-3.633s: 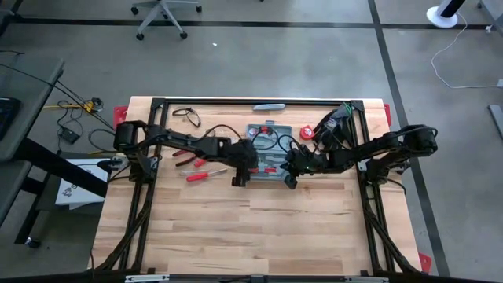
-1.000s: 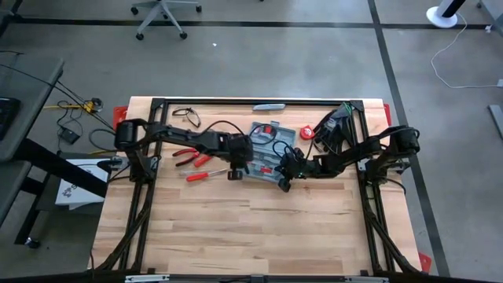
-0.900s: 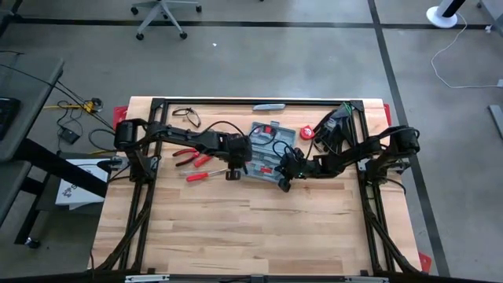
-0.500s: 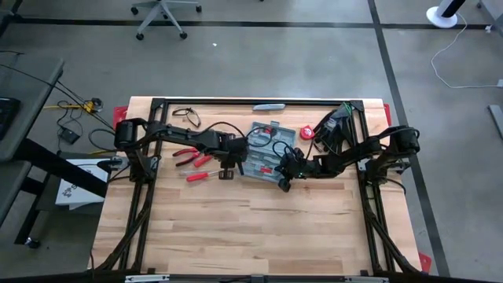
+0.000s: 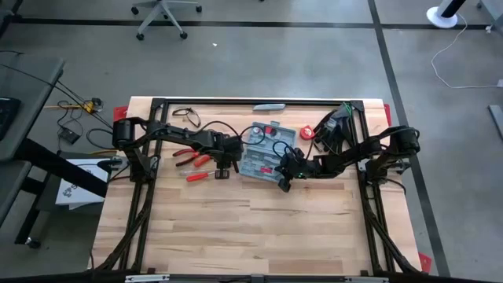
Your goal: Prefit tool cases
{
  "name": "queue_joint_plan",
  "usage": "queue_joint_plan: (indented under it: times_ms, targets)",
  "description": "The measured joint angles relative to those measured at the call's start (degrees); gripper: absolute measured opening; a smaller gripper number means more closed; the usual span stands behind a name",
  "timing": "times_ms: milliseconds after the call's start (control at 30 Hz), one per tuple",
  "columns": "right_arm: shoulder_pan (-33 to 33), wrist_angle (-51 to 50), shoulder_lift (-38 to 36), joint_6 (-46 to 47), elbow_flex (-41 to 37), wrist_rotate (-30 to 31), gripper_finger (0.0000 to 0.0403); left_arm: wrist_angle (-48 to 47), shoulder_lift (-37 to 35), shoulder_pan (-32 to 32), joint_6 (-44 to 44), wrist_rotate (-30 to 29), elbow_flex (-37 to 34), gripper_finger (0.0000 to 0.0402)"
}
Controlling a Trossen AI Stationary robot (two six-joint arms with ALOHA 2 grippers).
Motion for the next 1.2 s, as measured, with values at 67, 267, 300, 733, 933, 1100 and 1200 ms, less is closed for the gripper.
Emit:
queue_joint_plan:
  times_ms: [67, 267, 300, 733, 933, 1100, 1200]
  targets:
    - [0.0, 0.0, 0.0, 0.0, 0.0, 0.0, 0.0, 0.1, -0.3, 0.0, -0.4, -0.3, 0.0, 0.0119]
    - [0.0, 0.0, 0.0, 0.2, 0.0, 0.0, 0.0, -0.3, -2.6, 0.0, -1.4, -2.6, -0.3, 0.0198]
    - [0.0, 0.0, 0.0, 0.2, 0.0, 0.0, 0.0, -0.3, -3.1, 0.0, -1.4, -2.6, -0.3, 0.0201]
    - [0.0, 0.1, 0.0, 0.0, 0.0, 0.0, 0.0, 9.7, -8.2, -3.1, -1.2, 0.3, -0.2, 0.0181]
    - [0.0, 0.3, 0.0, 0.0, -0.1, 0.1, 0.0, 19.9, -6.4, -5.9, 2.2, 1.2, -0.2, 0.0179]
    - [0.0, 0.6, 0.0, 0.0, -0.1, 0.1, 0.0, 22.1, -3.5, -6.1, 2.6, 4.1, 1.3, 0.0179]
    - [0.0, 0.9, 0.1, 0.0, -0.2, 0.1, 0.0, 21.4, -1.7, -6.1, 3.1, 4.8, 3.8, 0.0179]
